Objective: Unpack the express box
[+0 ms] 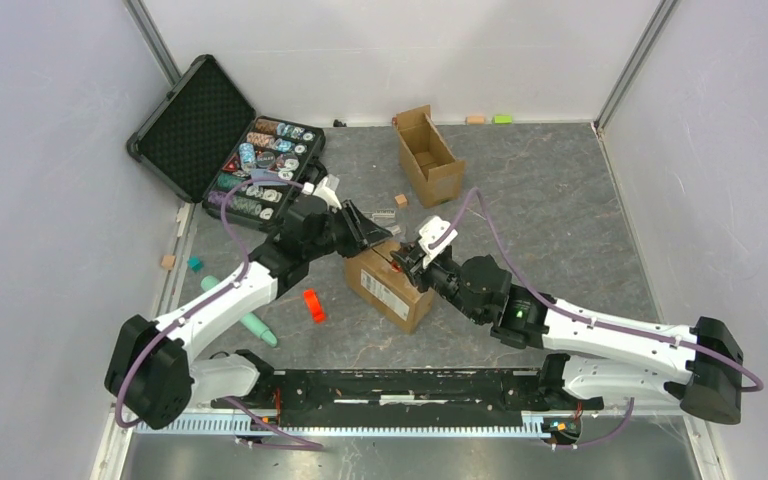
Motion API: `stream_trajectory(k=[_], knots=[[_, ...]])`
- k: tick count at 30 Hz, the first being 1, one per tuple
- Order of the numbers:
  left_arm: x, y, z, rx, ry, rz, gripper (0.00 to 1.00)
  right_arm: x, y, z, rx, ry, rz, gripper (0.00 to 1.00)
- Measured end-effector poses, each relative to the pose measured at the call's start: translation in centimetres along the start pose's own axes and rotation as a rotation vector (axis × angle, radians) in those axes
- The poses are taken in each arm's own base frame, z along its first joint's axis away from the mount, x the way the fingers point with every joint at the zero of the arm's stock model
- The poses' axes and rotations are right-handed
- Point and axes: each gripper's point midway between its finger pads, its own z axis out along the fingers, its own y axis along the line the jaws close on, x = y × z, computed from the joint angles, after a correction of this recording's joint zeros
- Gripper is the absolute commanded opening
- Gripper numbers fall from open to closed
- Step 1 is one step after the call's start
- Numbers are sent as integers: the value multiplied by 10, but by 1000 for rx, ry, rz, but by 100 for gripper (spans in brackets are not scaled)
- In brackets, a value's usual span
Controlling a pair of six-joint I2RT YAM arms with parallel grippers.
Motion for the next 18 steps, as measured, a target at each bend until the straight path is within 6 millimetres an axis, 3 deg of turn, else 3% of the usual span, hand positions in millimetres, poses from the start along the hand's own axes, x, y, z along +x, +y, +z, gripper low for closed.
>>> stream_trajectory(k=[18], knots=[[3,6,-8,62,-75,2,37,-7,0,-8,-9,78,37,0]])
